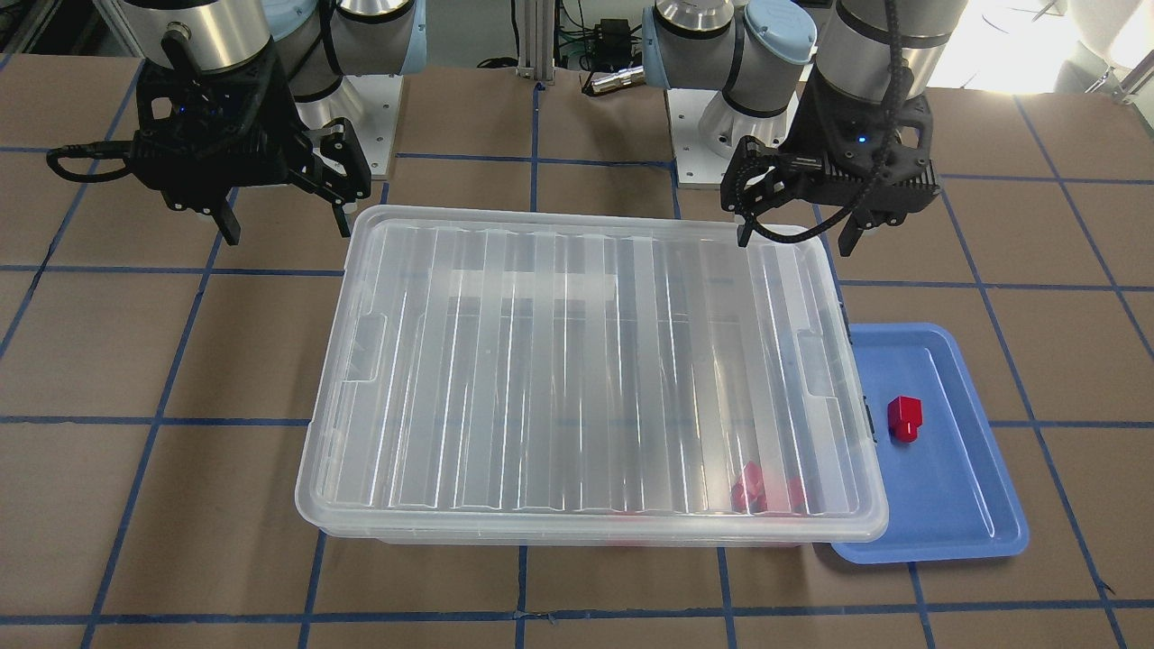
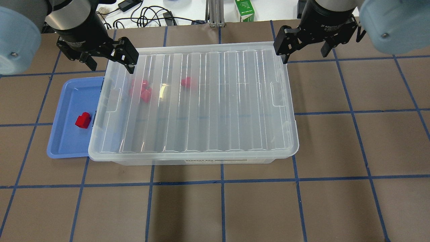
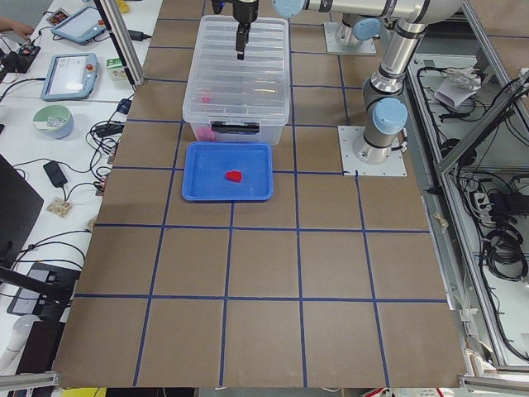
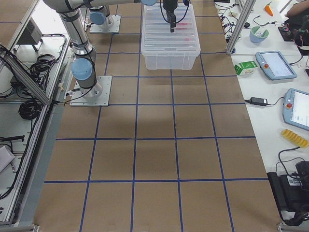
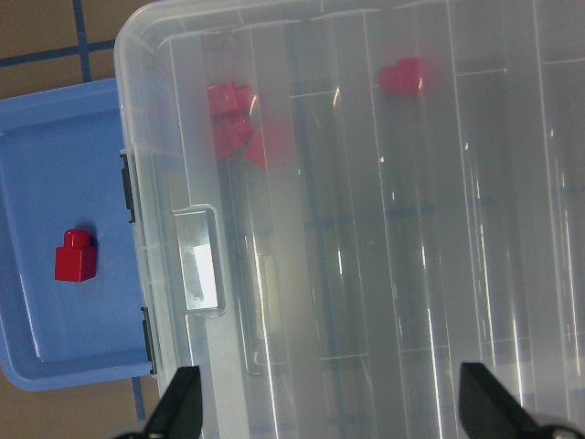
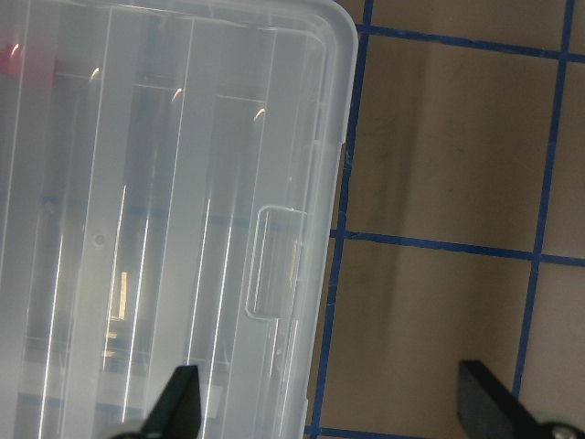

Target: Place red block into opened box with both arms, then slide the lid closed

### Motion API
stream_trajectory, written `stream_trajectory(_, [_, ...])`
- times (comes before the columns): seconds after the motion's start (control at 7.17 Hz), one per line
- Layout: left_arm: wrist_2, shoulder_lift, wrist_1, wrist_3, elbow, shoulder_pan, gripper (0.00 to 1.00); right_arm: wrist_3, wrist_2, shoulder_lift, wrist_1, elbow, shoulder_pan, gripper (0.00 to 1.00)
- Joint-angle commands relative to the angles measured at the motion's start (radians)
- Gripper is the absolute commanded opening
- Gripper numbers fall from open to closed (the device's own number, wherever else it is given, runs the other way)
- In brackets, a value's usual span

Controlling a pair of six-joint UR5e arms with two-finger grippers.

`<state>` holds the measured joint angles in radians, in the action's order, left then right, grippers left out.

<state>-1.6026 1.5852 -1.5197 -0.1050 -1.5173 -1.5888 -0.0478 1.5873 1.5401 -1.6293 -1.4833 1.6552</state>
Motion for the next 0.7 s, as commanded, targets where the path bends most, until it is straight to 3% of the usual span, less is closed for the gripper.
stream_trajectory(0.0, [-0.006, 0.001, -0.010, 0.001, 0.002, 0.000, 1.00, 0.002, -0.004, 0.000, 0.000, 0.000, 0.000, 1.00])
stream_trajectory(0.42, [-0.003, -0.001, -0.010, 0.001, 0.002, 0.001, 1.00, -0.017, -0.001, -0.018, -0.013, -0.046, -0.008, 1.00])
stream_trajectory(0.56, [-0.002, -0.001, -0.010, 0.001, -0.001, 0.000, 1.00, -0.006, 0.006, -0.097, -0.162, -0.098, -0.011, 1.00])
